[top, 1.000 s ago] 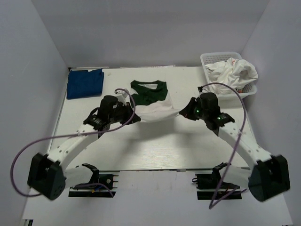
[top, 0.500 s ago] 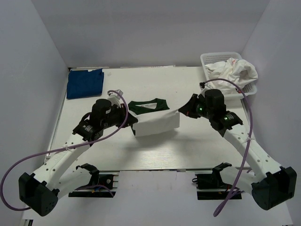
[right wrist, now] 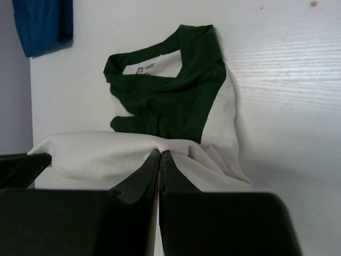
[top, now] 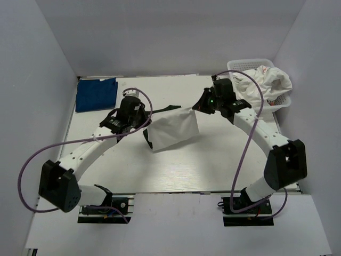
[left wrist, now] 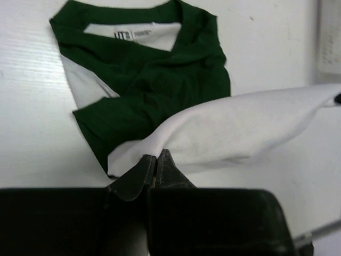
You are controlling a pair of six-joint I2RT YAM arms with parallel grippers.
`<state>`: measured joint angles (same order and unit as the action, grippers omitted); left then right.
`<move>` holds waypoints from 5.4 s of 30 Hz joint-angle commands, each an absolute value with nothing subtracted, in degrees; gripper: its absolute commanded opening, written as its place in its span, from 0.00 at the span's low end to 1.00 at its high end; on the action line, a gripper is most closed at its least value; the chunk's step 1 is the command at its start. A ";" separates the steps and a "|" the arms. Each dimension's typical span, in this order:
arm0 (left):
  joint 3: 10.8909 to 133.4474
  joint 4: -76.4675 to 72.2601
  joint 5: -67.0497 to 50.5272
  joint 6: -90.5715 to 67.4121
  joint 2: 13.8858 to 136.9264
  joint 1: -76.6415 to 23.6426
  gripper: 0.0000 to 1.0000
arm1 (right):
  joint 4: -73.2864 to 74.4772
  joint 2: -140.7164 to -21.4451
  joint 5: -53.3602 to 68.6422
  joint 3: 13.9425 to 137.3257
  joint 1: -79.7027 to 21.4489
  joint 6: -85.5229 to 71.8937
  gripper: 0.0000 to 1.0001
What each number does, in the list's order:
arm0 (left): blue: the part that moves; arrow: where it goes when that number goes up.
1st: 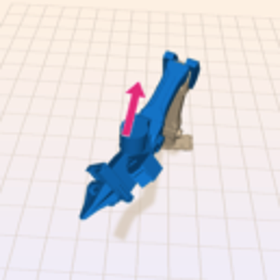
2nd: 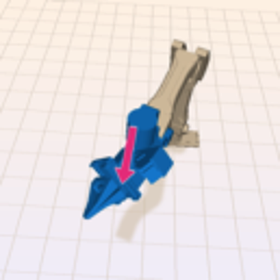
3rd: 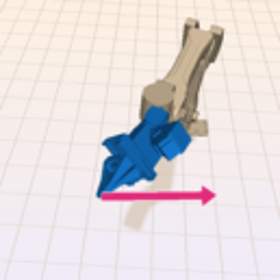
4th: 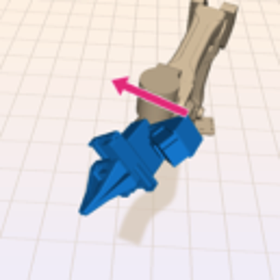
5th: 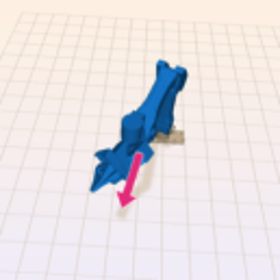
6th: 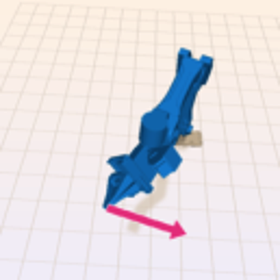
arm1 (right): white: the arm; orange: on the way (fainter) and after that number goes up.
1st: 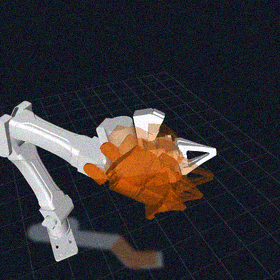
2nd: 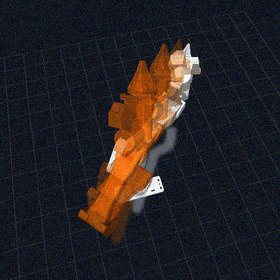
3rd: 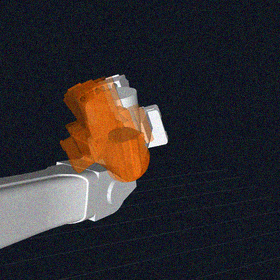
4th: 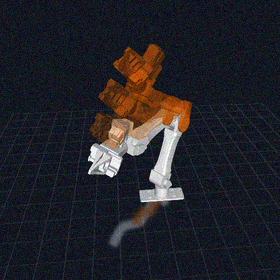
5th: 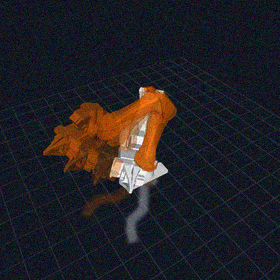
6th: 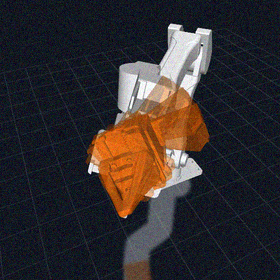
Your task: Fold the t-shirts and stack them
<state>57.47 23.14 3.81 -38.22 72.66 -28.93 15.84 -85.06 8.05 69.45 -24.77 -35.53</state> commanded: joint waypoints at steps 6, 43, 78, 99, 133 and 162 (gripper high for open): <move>68.99 25.57 17.05 -39.02 86.21 -25.58 0.00 | 11.60 -99.40 12.90 83.93 -23.99 -32.61 0.00; 36.72 17.14 -32.00 -37.53 44.65 -27.95 0.00 | 18.46 -52.91 15.48 49.56 -25.93 -31.90 0.00; 70.04 12.84 -0.63 -38.84 95.60 -16.45 0.00 | 4.23 -106.05 13.17 86.30 -21.89 -32.44 0.00; 81.13 11.60 -7.21 -37.09 102.66 -10.10 1.00 | -0.09 -122.00 17.07 104.43 -23.99 -15.39 0.90; 44.83 17.30 -24.98 -28.64 74.75 -32.25 1.00 | 16.78 -73.79 25.59 41.40 -38.41 -13.27 0.90; 55.11 12.39 -12.74 -26.54 91.85 -32.52 0.29 | 5.90 -80.59 1.39 45.26 -31.20 -25.49 0.55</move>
